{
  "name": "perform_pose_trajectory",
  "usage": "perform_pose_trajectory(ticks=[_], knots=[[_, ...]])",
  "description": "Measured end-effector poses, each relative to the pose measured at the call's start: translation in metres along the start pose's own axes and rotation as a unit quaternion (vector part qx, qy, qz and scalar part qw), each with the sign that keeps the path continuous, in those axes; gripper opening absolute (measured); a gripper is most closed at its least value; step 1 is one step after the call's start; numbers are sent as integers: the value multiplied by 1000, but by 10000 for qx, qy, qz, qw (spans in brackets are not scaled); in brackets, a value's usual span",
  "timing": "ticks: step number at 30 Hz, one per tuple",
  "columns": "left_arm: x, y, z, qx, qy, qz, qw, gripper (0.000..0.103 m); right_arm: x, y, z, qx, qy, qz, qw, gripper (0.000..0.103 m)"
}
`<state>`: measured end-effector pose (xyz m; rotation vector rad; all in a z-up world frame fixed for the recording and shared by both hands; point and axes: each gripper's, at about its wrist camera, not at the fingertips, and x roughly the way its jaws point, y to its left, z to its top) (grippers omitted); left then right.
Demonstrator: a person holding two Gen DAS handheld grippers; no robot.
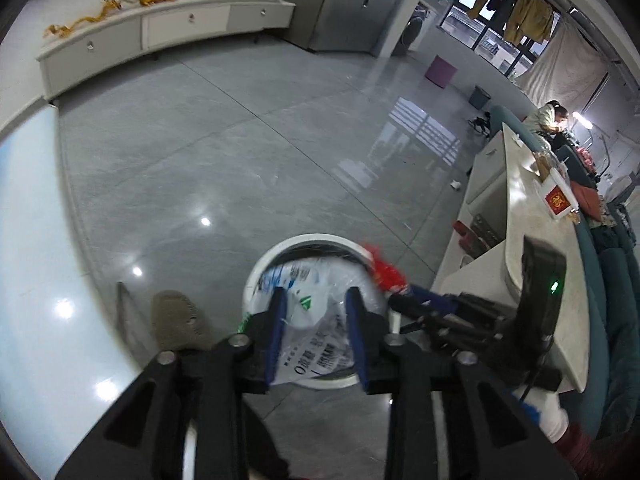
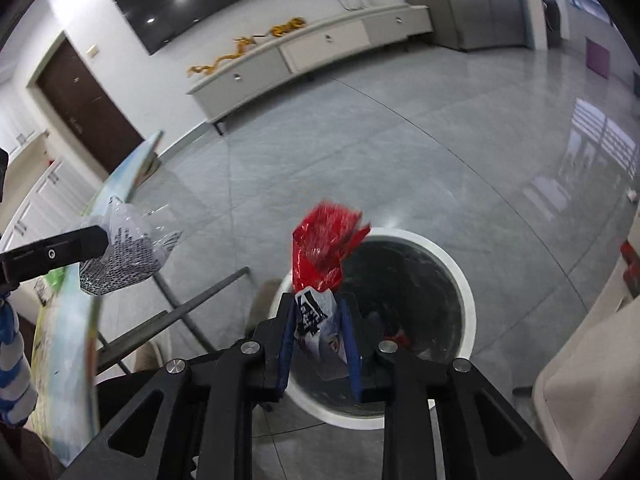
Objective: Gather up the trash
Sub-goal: 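Carry both items over the bin and open both grippers to drop them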
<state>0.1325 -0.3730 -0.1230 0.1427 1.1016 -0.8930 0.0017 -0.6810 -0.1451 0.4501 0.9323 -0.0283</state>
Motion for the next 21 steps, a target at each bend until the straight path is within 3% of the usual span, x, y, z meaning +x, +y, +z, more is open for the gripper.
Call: perform_pose_trajectory(ticks=[2,4,8,12,17,19,21], knots=[[9,-1,5,-62,41,-102,9999,54,4,-8,-2,73,35,-79,9999,28],[15,-1,9,-111,67,-205,9997,55,5,-17,-5,172,45,-215,9996,46],[18,-3,9,-163,78,-239,9996,55,5,-22,-5,282,24,-333,9990,52],[-7,-1,-3,14,-253,14,9997,55,-8,-19,-5,245,-138,-418,9987,64],[-50,9,-11,-108,-842,267,9960,55,-34,3,4,159,-594,-363,9974,82],[-70,15,-16,-98,-954,386,9946,55,-45,14,10,82,-786,-346,9963,96],[-83,17,-20,-79,-964,478,9942,55,-60,30,13,1,-1002,-252,9947,101]])
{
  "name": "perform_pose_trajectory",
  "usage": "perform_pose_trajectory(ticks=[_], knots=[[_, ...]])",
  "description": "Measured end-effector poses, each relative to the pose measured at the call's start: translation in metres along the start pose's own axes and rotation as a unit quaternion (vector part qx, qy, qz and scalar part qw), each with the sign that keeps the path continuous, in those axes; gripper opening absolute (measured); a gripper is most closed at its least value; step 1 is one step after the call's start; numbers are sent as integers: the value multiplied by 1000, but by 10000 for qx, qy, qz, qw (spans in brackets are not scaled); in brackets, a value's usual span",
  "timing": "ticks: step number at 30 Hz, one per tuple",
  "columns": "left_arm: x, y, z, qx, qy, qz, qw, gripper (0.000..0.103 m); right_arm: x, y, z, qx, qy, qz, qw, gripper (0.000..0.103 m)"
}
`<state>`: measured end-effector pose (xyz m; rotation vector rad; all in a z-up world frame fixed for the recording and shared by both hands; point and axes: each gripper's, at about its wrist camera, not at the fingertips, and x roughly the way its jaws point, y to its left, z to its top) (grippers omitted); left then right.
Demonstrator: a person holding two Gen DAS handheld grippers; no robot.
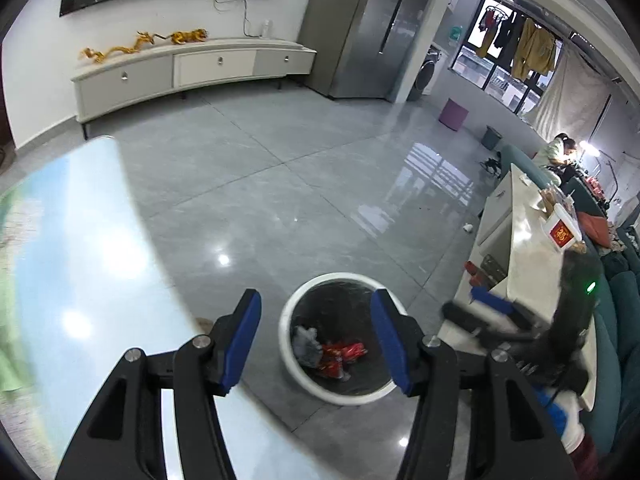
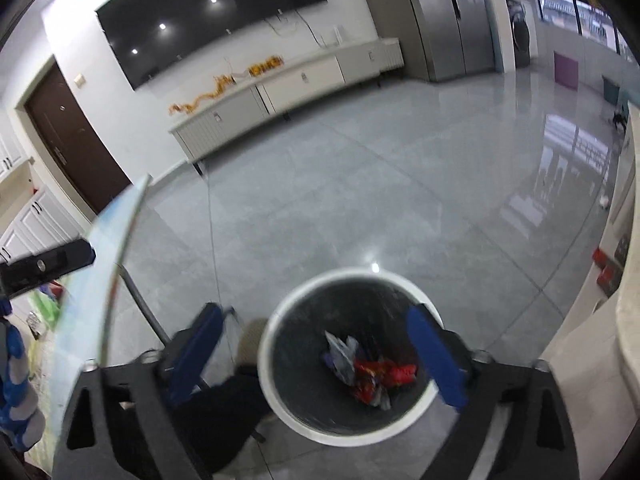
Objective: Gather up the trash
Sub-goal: 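Carry both items over the bin and open both grippers to drop them, then grasp white tissue with left gripper while right gripper grasps green tissue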
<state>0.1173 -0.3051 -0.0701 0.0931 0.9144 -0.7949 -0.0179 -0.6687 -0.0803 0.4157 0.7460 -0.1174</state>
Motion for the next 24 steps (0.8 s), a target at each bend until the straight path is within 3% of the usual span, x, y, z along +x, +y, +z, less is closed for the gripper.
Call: perform_pose_trajectory(ticks=[7,14,24], knots=[[-73,49,-26,-205,-334,442,9983,55,-45,61,18,-403,-562,525,9962,103],[-135,119,-68,-811,-571,916,9908,55,-78,136,24,-1028,-1011,1172,9826,103],[-196,229,-123,-1688,-760,1487,9714,55,-43,245,17,-1864,-355,1833,9646,103]])
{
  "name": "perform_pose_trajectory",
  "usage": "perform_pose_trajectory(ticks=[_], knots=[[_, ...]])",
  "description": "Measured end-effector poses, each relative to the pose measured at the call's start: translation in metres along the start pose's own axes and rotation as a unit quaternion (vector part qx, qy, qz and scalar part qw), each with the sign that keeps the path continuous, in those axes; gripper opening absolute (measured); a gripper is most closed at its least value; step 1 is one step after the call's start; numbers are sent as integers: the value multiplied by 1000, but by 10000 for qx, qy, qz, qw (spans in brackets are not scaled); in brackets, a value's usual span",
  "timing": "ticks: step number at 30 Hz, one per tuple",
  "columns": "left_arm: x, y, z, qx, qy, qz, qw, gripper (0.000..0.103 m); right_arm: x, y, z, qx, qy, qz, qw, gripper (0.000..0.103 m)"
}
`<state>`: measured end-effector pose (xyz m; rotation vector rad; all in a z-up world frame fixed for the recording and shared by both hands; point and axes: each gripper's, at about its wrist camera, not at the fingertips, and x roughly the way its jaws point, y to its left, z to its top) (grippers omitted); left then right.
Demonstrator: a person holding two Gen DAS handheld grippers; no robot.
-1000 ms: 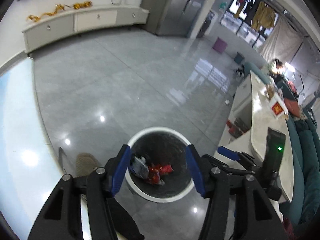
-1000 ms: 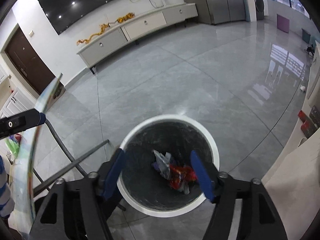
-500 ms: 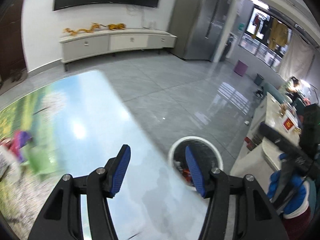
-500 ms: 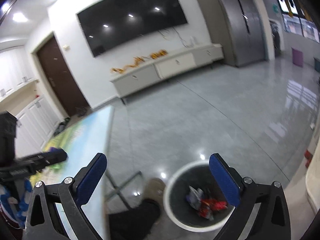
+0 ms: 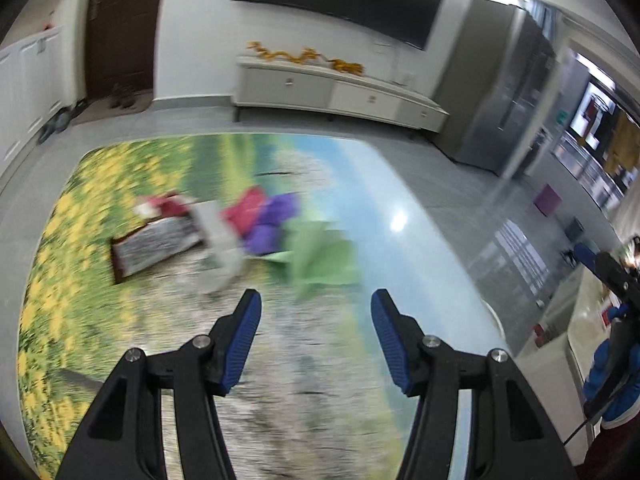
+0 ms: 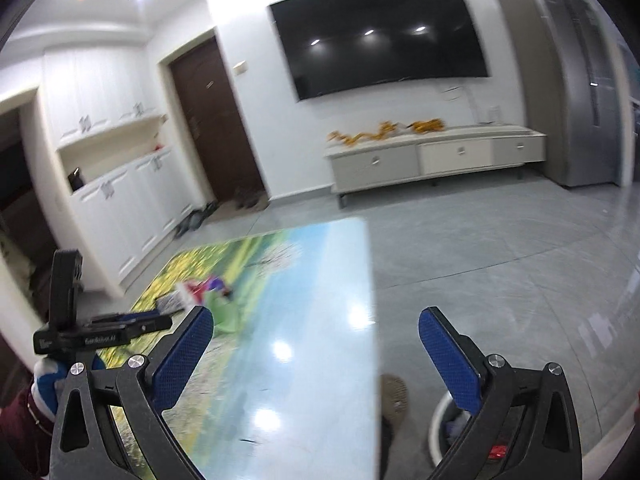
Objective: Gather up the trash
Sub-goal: 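Grasp white tissue with left gripper while right gripper grasps green tissue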
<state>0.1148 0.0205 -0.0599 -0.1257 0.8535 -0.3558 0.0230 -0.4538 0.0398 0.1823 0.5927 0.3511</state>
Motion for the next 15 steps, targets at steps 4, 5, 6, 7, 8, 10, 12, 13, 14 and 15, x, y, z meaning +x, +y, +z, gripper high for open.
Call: perform_pose_trajectory(ticks=[4,5,6,7,8,10,12,13,14,15], knots=[[16,39,7,-349,102,68,9993,55,45,25,1,-145,409,306,9986,103],[22,44,10,-405,119,99,9991,55,57,30,1,-186,510,370,9978,103],[30,50,15,-471,145,100,9987,55,75,38,2,-260,640,470,9965,103],[35,53,15,-520,163,93,9985,55,88,45,3,-318,731,539,9954,103],[42,58,18,-581,186,76,9981,55,99,51,3,-367,816,591,9942,103],[57,61,25,-651,236,87,9976,55,129,64,1,-472,1037,723,9909,103],[69,65,30,-726,295,68,9969,55,155,75,0,-567,1212,849,9874,103],[76,68,32,-776,328,40,9964,55,166,80,-5,-626,1287,895,9857,103],[81,70,34,-798,351,34,9962,55,180,85,-6,-690,1368,934,9838,103],[86,71,36,-816,368,36,9960,54,187,88,-6,-724,1426,973,9823,103]])
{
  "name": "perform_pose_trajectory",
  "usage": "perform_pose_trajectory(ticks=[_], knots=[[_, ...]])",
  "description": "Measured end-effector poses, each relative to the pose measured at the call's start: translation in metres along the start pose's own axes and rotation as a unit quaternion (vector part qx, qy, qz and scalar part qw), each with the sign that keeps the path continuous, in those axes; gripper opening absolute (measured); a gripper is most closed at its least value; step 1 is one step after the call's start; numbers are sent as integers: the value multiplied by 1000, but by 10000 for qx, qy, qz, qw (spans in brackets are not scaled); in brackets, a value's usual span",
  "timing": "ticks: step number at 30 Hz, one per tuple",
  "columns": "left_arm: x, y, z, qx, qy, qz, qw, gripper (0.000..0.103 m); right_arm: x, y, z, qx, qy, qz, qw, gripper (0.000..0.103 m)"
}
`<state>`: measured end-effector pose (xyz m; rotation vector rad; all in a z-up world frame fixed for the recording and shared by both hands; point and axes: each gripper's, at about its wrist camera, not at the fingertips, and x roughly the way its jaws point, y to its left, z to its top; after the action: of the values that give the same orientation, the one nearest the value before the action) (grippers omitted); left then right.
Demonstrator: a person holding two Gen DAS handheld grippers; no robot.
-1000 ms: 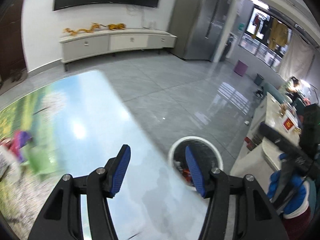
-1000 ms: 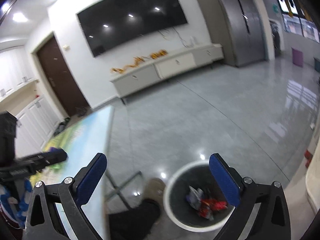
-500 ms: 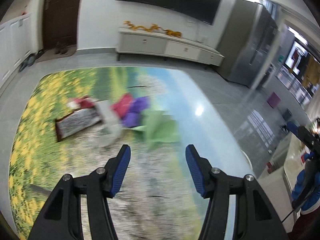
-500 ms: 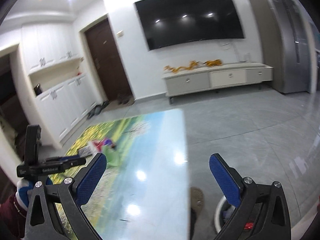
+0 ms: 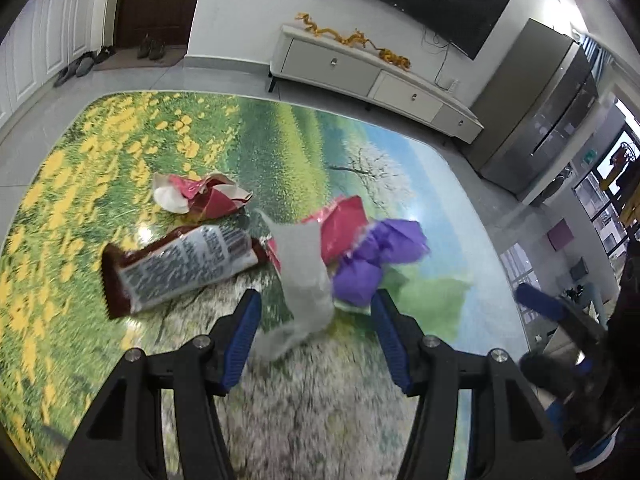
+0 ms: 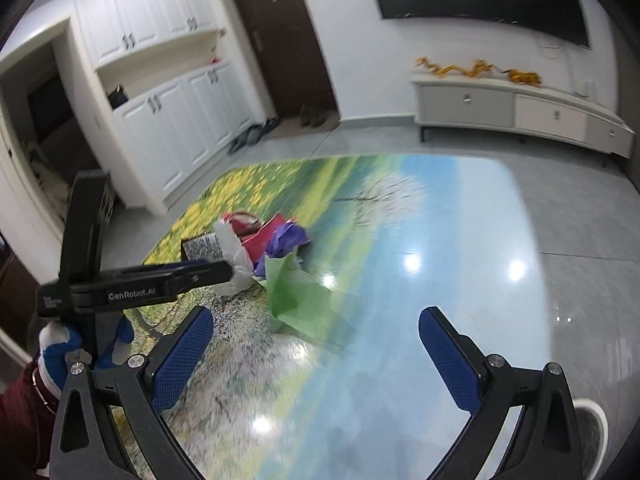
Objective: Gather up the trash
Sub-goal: 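Grasp white tissue with left gripper while right gripper grasps green tissue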
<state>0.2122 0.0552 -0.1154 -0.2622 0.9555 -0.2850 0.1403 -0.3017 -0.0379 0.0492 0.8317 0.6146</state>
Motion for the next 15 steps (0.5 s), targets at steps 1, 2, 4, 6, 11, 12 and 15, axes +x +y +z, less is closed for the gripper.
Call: perform_pose_trajectory(ticks=[1,2,4,6,11,12,15], knots=[[6,1,3,-23,23,7,10000,54,7,0,0,-18,47,40,10000,103],[9,2,3,-43,38,7,10000,54,16,1,2,-45,110,88,9999,103],[17,5,6,-97,67,-25,9999,51,31,3,3,-112,199,154,9996,103],[21,7,5,-138,101,-58,9998,40,43,6,3,-186,277,239,9992,98],[22,8,-3,-154,116,-104,9998,25,65,10,1,-263,493,354,9978,59],[21,7,-5,-140,104,-130,9998,23,68,10,-2,-253,549,418,9973,46],[16,3,-11,-75,60,-137,9999,21,66,10,-8,-219,564,544,9967,32]])
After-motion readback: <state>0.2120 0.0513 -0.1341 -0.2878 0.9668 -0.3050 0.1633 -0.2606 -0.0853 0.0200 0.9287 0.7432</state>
